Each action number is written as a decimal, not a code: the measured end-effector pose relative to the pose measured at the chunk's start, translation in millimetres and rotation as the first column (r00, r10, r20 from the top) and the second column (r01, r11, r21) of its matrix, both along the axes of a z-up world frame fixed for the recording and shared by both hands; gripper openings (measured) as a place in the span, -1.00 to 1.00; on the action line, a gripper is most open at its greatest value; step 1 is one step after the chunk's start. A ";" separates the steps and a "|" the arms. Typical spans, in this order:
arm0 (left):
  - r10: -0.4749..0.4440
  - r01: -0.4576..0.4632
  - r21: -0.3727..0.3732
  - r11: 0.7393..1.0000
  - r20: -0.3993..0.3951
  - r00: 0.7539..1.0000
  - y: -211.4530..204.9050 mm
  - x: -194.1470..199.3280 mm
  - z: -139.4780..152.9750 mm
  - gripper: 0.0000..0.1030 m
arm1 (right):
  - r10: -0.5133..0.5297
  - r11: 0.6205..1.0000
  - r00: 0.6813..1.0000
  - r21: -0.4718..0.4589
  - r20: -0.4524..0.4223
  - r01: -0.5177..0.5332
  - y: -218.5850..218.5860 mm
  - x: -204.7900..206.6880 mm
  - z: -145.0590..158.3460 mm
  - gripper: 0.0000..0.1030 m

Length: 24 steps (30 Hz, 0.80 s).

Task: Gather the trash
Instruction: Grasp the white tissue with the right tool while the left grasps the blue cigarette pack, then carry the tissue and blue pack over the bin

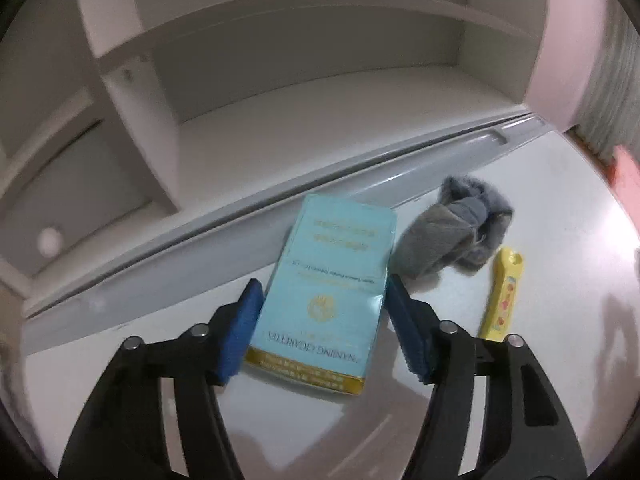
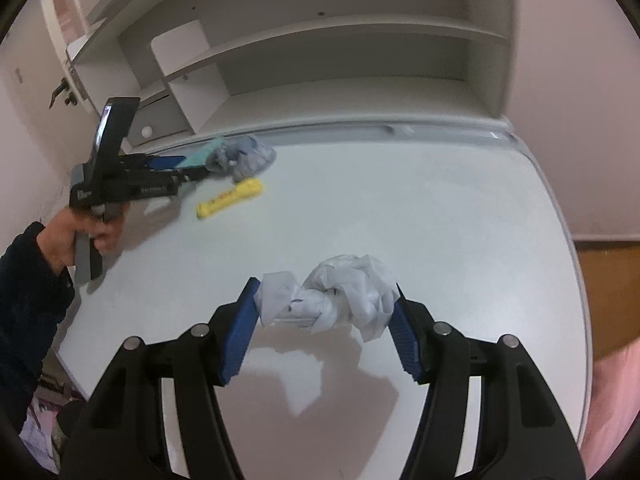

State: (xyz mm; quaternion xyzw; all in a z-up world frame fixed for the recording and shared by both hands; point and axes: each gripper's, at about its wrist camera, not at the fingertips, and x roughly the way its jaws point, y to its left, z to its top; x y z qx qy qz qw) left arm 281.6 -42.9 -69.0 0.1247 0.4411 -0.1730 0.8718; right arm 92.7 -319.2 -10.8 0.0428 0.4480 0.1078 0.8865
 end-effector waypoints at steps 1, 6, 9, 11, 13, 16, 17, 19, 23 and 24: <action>0.034 -0.034 0.008 0.999 -0.011 0.999 1.7 -3.8 1.9 0.12 | -0.024 1.000 1.000 0.008 0.003 0.024 -9.1 -12.0 1.7 0.16; 0.129 -0.130 0.046 0.990 0.034 0.991 8.8 -31.3 26.2 0.11 | -0.155 0.988 0.988 -0.007 0.023 0.155 -48.8 -64.7 10.6 0.16; 0.122 -0.125 0.042 0.991 0.052 0.991 -0.5 -59.7 44.2 0.10 | -0.240 0.970 0.970 -0.021 0.024 0.241 -77.5 -100.8 11.5 0.16; 0.078 -0.084 0.062 0.995 0.084 0.993 -18.8 -85.6 54.8 0.10 | -0.305 0.952 0.952 -0.028 0.035 0.306 -100.8 -127.5 10.7 0.16; 0.022 -0.025 0.033 0.999 0.081 0.997 -36.0 -113.7 65.3 0.11 | -0.368 0.930 0.929 -0.007 0.037 0.368 -126.5 -151.8 8.2 0.16; -0.107 0.110 -0.021 0.994 0.091 0.990 -96.1 -156.0 75.8 0.10 | -0.494 0.869 0.869 -0.007 0.033 0.494 -169.9 -196.3 -4.4 0.16; -0.145 0.149 -0.038 0.988 0.097 0.985 -113.1 -168.7 78.5 0.10 | -0.554 0.832 0.832 -0.019 0.031 0.554 -188.7 -216.5 -11.5 0.16; -0.257 0.267 -0.079 0.961 0.113 0.960 -165.6 -207.3 83.9 0.10 | -0.615 0.788 0.788 -0.027 0.028 0.615 -210.9 -242.2 -19.0 0.16; -0.471 0.492 -0.095 0.865 0.181 0.863 -264.6 -290.2 86.1 0.10 | -0.736 0.677 0.677 -0.017 0.011 0.736 -262.5 -310.4 -38.3 0.16; -0.520 0.543 -0.104 0.834 0.183 0.834 -287.8 -309.9 83.1 0.10 | -0.762 0.647 0.648 -0.026 0.003 0.762 -274.9 -326.3 -44.8 0.16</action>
